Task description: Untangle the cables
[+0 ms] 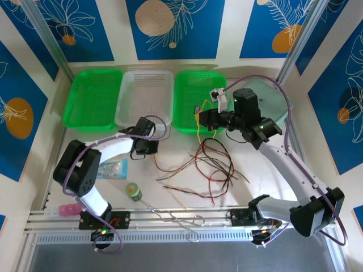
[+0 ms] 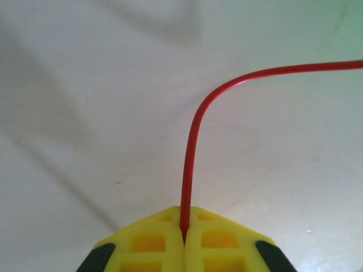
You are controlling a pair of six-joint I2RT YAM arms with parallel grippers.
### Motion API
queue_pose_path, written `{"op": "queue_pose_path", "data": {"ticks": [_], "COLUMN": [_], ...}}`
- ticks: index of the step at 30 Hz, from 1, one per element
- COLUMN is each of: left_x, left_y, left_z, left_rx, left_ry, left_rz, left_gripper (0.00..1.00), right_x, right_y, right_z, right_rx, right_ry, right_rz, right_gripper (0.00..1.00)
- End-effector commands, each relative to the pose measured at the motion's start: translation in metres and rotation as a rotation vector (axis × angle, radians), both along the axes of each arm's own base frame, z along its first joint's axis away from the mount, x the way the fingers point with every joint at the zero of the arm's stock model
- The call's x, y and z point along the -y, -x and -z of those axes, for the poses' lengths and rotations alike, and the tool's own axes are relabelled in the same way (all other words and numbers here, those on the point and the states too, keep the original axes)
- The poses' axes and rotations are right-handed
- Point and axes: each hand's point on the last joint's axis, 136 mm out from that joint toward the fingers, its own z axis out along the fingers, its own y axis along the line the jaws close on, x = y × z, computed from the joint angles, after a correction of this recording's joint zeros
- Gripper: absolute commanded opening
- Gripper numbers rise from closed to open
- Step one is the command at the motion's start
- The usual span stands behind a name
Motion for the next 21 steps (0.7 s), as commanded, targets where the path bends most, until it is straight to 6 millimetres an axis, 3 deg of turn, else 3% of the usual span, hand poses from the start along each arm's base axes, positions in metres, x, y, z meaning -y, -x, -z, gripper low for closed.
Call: {"op": "queue_pose_path", "data": {"ticks": [1,10,21], "left_x": [0.014,0.016,0.005], "left_y": [-0.008,0.004,0.023], "left_z": [-0.037,-0.116,-0.244], "left_rx": [0.092,0.203,0.429], "left_ry": [0.085,0.169,0.284], "left_rz": [0.025,0.05,0.069], "left_gripper": [0.0,0.0,0.0], "right_x": [0.003,0.008,0.015], "right_y": [0.004,0.005,0.004], "right_z": [-0.006,-0.011,-0.018], "right_rx": [0.025,0.049,0.075], "right_ry": [-0.007,-0.014,-0.03], "right_rz": [-0.006,0.02,0.057], "right_gripper": [0.0,0.0,0.0]}}
